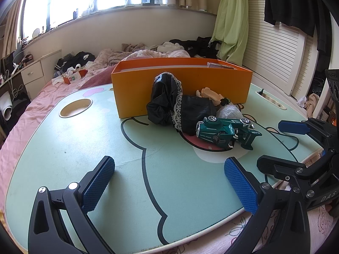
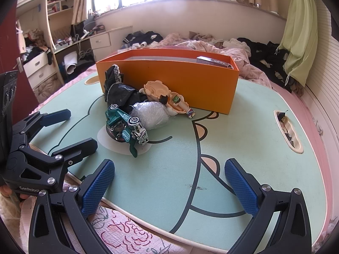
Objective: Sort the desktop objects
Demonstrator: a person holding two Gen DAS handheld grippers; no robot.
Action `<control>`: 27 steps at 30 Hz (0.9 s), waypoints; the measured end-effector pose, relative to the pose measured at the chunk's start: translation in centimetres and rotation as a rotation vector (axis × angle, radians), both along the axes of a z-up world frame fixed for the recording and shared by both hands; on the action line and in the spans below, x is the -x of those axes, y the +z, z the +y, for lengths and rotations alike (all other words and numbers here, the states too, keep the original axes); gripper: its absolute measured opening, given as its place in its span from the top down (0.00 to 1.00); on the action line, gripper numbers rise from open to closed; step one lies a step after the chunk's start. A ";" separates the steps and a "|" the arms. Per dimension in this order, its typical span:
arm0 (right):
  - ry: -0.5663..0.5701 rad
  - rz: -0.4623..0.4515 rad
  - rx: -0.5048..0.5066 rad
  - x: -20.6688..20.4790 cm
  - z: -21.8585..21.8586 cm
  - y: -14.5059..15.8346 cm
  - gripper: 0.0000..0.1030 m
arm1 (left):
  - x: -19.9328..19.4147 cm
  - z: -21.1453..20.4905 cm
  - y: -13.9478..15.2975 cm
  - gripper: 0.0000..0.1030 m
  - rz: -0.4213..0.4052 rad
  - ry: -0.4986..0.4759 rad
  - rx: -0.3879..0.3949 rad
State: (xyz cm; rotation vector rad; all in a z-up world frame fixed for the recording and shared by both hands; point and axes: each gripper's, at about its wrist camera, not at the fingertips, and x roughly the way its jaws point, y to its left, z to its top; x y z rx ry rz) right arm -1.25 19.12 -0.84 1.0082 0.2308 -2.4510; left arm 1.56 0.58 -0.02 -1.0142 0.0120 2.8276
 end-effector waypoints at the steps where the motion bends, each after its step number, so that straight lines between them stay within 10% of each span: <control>1: 0.000 0.000 0.000 0.0 0.0 0.0 0.00 | 0.0 0.0 0.0 0.00 0.000 0.000 0.000; 20: -0.010 0.009 0.007 -0.1 0.2 0.0 0.00 | 0.0 0.0 0.0 0.00 0.001 0.000 -0.001; 27: 0.044 0.044 0.049 0.0 -0.4 2.3 0.19 | 0.0 -0.1 -0.1 0.00 0.001 0.000 0.000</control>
